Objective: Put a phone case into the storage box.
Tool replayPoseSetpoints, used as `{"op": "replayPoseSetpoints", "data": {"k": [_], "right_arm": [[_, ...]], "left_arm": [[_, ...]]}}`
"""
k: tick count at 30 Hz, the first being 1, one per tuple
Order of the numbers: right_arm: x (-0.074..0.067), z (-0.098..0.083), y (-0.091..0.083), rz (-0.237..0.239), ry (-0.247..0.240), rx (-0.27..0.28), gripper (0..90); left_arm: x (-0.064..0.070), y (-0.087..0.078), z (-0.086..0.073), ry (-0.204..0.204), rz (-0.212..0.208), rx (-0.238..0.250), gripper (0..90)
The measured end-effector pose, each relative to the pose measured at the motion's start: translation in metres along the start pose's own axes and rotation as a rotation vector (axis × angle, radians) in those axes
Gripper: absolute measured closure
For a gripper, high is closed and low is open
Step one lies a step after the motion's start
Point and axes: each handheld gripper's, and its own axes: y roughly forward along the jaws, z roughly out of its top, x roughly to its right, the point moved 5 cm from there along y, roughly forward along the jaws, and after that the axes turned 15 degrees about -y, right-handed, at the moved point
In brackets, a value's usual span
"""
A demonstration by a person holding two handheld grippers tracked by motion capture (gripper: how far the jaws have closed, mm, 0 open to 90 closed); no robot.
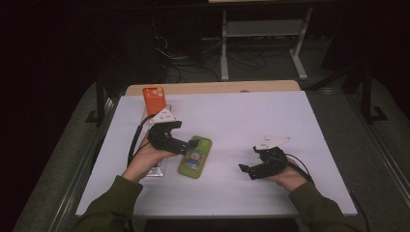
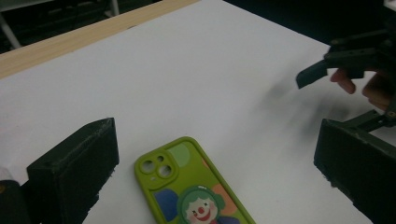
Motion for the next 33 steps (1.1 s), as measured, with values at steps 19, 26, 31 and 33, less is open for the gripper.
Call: {"op": "replayPoseSetpoints", "data": {"k": [19, 26, 31, 33], "right_arm": [[-0.013, 0.058, 0.056, 0.13, -0.052, 0.0, 88.6], [-0.025, 0.076, 0.079, 0.179, -0.079, -0.013, 88.6], [-0.03, 0.087, 0.091, 0.204, -0.092, -0.026, 88.6], [-0.031, 0.091, 0.095, 0.211, -0.091, -0.028, 88.6]], "left_arm": [[-0.004, -0.024, -0.035, 0.034, -0.052, 0.013, 0.0], [-0.009, -0.028, -0.045, 0.053, -0.056, -0.016, 0.0], [-0.014, -0.032, -0.048, 0.058, -0.056, -0.033, 0.0], [-0.017, -0.034, -0.049, 0.065, -0.048, -0.039, 0.0]]}}
